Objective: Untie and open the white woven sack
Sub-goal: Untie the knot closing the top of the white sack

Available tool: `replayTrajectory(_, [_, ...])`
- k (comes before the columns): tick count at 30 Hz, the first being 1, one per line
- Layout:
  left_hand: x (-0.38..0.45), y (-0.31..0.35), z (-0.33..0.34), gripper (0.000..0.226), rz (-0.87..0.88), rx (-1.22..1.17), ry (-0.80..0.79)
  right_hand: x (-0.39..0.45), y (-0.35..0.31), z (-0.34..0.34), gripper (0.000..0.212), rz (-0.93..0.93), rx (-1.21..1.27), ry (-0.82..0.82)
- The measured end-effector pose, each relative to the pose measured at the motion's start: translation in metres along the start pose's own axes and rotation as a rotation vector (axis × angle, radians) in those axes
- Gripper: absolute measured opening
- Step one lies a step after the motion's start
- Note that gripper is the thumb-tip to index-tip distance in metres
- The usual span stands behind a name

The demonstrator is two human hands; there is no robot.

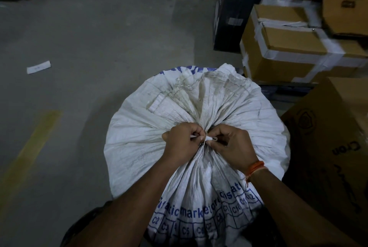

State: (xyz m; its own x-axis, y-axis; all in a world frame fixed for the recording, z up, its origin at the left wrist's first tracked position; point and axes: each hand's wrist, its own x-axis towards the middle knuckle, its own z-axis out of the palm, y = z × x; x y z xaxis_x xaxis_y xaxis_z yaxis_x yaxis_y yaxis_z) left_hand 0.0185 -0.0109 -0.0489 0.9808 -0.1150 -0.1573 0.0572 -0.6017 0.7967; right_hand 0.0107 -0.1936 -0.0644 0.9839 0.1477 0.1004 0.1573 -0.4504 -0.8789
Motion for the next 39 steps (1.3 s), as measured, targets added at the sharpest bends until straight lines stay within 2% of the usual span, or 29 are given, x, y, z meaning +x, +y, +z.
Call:
replayTrajectory(11, [0.003,-0.005,-0.015,0.005,0.003,-0.006,-0.095,0.002,0.000,-0.001,0.016,0.018,-0.003,-0.008])
replayTrajectory(39, [0.004,-0.005,-0.005,0.011,-0.010,-0.022,-0.064,0.000,-0.002,-0.001,0.017,-0.013,0.015,0.008])
